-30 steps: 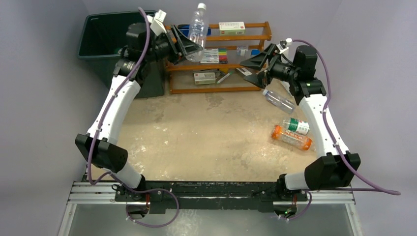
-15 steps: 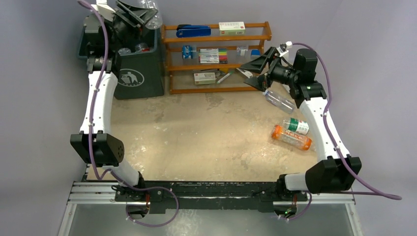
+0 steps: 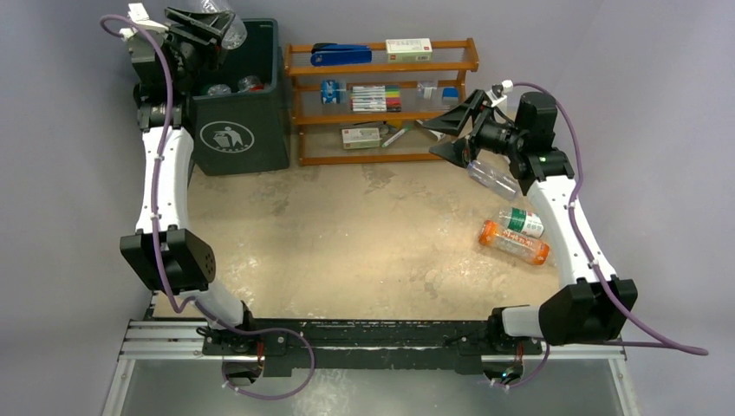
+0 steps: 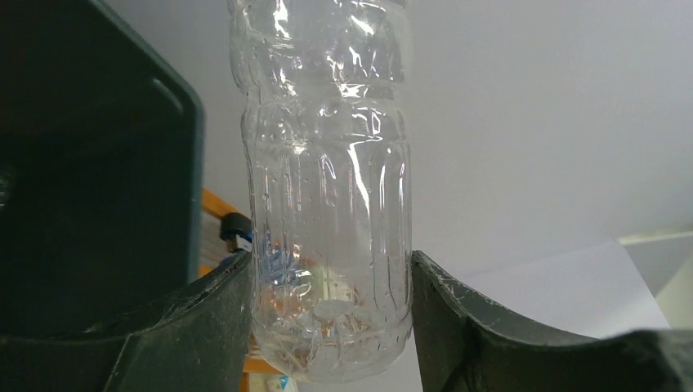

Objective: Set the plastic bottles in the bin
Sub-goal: Place the plastic bottle in the trash bin.

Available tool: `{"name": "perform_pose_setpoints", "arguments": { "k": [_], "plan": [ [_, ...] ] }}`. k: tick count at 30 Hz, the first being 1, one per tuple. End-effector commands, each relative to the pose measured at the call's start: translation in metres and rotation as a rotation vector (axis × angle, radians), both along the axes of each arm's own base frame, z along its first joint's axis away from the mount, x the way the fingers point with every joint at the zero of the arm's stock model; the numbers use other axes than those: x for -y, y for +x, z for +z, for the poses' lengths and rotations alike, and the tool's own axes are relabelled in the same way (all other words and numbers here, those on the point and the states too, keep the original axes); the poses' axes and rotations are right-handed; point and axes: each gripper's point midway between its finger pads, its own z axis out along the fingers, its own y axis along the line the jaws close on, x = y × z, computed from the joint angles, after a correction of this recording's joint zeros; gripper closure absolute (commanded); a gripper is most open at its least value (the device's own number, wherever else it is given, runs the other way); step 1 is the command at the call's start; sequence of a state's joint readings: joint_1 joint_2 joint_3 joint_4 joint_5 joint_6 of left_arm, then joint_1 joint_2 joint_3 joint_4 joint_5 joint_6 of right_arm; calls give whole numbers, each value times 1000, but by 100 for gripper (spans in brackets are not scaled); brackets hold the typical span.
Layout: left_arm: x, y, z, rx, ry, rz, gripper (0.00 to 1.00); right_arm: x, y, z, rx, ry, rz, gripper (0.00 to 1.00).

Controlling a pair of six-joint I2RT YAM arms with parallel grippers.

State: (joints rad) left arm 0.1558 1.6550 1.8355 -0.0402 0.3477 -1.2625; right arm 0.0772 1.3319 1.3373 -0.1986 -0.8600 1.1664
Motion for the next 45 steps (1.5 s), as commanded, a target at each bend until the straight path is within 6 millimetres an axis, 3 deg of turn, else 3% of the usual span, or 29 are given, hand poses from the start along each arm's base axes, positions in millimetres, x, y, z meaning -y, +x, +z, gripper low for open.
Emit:
{"name": "perform_pose_setpoints", "arguments": {
  "k": [1, 6, 10, 12, 17, 19, 25, 32, 37, 41, 45],
  "plan": [
    [-24, 8, -10, -42, -3, 94, 61, 0, -13, 15, 67, 4, 34, 12],
    [-34, 16, -38, -205, 19, 127, 33, 2, -13, 14, 64, -3, 29, 11],
    [-38, 16, -67, -373, 72, 131, 28, 5, -10, 8, 43, -32, 11, 6],
    [-38, 13, -73, -404, 78, 123, 26, 8, -8, 4, 34, -61, 0, 1],
    [-38, 8, -83, -447, 81, 100, 23, 19, 0, -12, -25, -165, -52, 0],
    [-34, 7, -80, -435, 66, 69, 22, 27, 3, -21, -58, -219, -88, 0],
    [-17, -3, -34, -305, 76, -15, 16, 72, 4, -58, -211, -429, -269, 0],
    [7, -24, -18, -261, 81, -140, 15, 130, -1, -94, -380, -598, -474, 0],
    [32, -41, -18, -250, 91, -232, 15, 160, -6, -114, -480, -677, -580, 0],
    [66, -55, -21, -246, 124, -304, 15, 177, -15, -134, -583, -709, -640, 0],
    [95, -69, -37, -269, 160, -365, 14, 191, -37, -161, -763, -768, -692, 0]
  ]
}}
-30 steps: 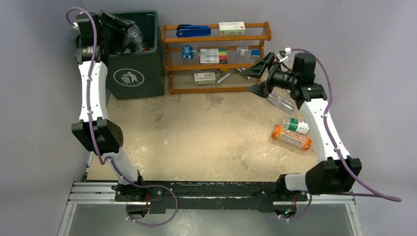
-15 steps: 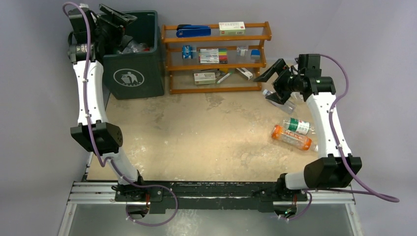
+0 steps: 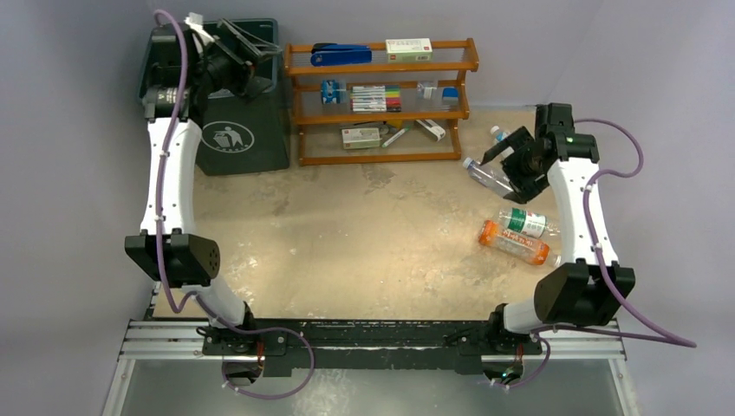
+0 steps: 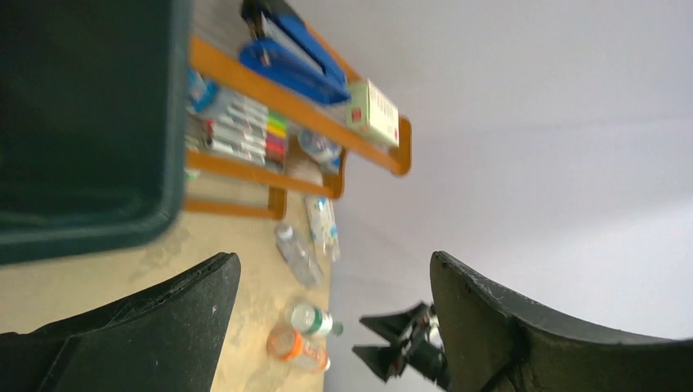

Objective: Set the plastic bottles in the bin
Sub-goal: Place the plastic bottle in the trash bin, then pick up the plastic bottle at the center of the board.

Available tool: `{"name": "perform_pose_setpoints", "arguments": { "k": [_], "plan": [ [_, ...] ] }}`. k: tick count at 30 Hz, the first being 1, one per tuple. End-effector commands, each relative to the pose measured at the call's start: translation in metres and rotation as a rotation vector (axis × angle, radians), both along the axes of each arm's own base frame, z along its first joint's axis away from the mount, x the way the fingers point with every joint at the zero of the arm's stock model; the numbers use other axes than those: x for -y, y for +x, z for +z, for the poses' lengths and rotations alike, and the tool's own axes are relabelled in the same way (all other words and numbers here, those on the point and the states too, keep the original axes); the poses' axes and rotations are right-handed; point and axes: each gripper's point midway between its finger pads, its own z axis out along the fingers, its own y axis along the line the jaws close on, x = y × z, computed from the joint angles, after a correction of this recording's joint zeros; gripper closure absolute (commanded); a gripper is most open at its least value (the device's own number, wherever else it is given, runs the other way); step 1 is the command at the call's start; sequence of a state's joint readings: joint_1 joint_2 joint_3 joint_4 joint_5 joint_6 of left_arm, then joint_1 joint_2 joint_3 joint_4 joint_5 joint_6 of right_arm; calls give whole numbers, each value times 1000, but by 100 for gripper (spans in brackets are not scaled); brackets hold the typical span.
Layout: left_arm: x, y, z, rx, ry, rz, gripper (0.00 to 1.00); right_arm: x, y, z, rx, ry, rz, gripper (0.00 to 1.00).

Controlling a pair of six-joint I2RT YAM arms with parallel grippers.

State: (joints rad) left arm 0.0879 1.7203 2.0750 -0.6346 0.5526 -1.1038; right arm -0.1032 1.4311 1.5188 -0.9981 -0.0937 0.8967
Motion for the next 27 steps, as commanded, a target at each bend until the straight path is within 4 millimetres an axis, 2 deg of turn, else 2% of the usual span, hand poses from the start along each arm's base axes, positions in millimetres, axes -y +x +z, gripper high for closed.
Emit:
{"name": "perform_pose_setpoints", "arguments": {
  "k": [1, 9, 13, 22, 27],
  "plan": [
    [36, -33, 16, 90, 43, -110, 14, 25, -32, -33, -206, -84, -146, 0],
    [43, -48, -1, 70, 50, -142, 14, 48, -58, -58, -281, -182, -313, 0],
    [45, -54, -6, 64, 53, -157, 14, 59, -65, -80, -370, -240, -354, 0],
    [50, -61, -2, 72, 49, -178, 13, 68, -63, -113, -459, -279, -443, 0],
    [51, -63, -4, 69, 54, -184, 12, 71, -65, -130, -513, -299, -446, 5]
  ]
}}
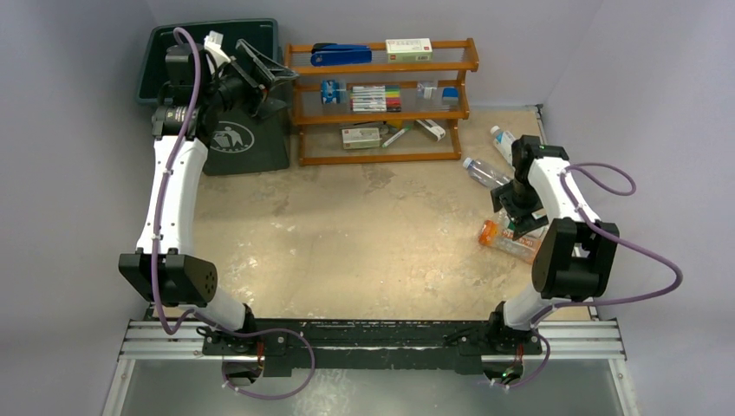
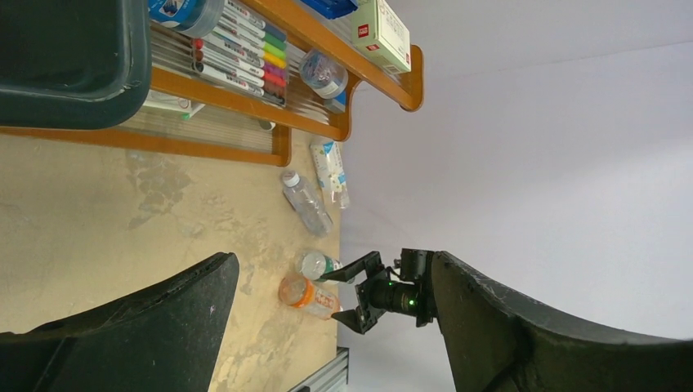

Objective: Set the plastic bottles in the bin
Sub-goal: Pick up the plastic bottle at the center of the board.

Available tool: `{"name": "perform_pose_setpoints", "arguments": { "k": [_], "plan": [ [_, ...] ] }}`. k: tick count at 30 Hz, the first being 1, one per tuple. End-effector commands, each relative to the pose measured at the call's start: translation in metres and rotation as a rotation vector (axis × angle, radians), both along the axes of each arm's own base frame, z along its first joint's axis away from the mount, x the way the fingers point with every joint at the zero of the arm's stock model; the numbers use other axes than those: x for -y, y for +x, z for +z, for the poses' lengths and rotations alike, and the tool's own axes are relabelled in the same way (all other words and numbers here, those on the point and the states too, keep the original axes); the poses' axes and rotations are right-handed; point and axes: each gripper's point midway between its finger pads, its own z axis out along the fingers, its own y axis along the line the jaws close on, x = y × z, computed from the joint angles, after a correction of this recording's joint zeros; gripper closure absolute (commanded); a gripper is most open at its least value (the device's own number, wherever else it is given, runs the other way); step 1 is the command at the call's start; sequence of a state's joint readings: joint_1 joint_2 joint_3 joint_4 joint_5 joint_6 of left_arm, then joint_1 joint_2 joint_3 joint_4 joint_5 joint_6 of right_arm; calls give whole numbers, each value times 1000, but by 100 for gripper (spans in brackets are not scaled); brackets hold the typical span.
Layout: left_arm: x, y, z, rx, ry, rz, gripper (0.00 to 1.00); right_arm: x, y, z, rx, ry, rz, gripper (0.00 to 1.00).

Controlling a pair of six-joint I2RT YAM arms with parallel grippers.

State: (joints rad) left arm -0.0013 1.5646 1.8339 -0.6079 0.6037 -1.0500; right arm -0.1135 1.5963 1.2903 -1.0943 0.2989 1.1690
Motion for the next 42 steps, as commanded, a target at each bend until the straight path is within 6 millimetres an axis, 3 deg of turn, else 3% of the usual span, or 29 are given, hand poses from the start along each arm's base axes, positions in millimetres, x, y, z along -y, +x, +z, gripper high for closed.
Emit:
{"name": "perform_pose_setpoints", "arguments": {
  "k": [1, 18, 29, 38, 42],
  "plan": [
    [4, -13, 21, 98, 20, -35, 12, 11, -6, -10, -40, -58, -50, 5],
    [3, -7, 13, 82, 28, -29, 11, 7, -2, -51, -100, -26, -39, 6],
    [3, -7, 8, 63, 36, -25, 11, -10, -1, -70, -87, 25, 8, 21],
    [2, -7, 6, 55, 45, -22, 11, -55, -1, -79, -101, 78, 114, 32],
    [2, -9, 6, 52, 47, -21, 11, -83, 4, -80, -92, 109, 186, 47]
  ]
}}
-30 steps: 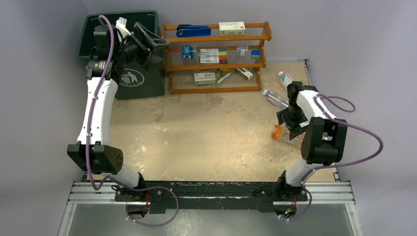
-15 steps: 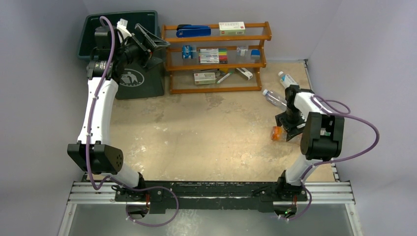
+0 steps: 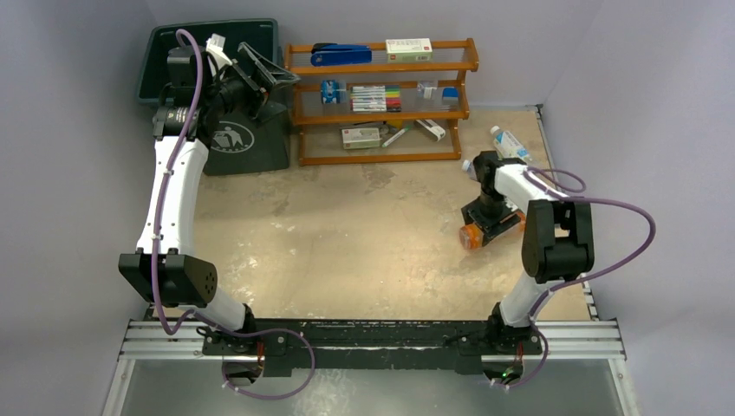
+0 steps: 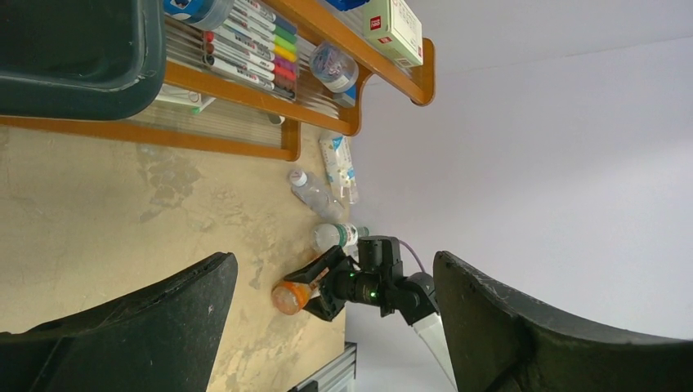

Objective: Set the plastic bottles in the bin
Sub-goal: Pick up the plastic bottle at the center of the board.

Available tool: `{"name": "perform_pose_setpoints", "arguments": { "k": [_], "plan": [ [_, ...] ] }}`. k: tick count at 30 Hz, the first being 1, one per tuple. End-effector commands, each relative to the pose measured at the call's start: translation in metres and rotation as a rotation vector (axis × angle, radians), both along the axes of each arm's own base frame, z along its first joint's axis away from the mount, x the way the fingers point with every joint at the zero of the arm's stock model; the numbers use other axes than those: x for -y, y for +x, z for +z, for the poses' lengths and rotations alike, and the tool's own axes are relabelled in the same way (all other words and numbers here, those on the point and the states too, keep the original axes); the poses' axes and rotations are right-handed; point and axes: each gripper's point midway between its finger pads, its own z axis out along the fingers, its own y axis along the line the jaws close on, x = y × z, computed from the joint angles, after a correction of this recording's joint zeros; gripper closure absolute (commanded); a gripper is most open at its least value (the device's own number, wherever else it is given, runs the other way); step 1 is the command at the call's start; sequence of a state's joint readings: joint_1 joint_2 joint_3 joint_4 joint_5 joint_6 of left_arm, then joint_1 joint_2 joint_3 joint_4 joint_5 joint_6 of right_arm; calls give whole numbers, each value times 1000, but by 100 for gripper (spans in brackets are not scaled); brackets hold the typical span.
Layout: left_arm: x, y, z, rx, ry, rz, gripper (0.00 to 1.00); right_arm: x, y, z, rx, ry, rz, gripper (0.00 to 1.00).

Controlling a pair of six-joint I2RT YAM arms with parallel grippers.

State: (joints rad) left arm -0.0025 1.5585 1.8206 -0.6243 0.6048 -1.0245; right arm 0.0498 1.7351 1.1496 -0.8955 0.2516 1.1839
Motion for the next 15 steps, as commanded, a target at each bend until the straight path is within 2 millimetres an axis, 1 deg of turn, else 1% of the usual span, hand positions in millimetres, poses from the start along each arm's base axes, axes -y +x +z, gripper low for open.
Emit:
{"name": "perform_pose_setpoints", "arguments": {
  "k": [1, 4, 6, 12, 15],
  "plan": [
    [2, -6, 14, 62, 26, -12, 11, -36, -1, -8, -18, 65, 54, 50],
    [2, -6, 14, 62, 26, -11, 11, -53, 6, -5, -6, 74, 113, 56],
    [1, -7, 15, 63, 28, -11, 11, -66, 14, 0, 13, 78, 171, 59],
    [2, -8, 16, 64, 28, -15, 10, -107, 42, 25, 106, 110, 387, 71],
    [2, -9, 15, 64, 27, -17, 10, -131, 53, 39, 171, 164, 502, 76]
  ]
}}
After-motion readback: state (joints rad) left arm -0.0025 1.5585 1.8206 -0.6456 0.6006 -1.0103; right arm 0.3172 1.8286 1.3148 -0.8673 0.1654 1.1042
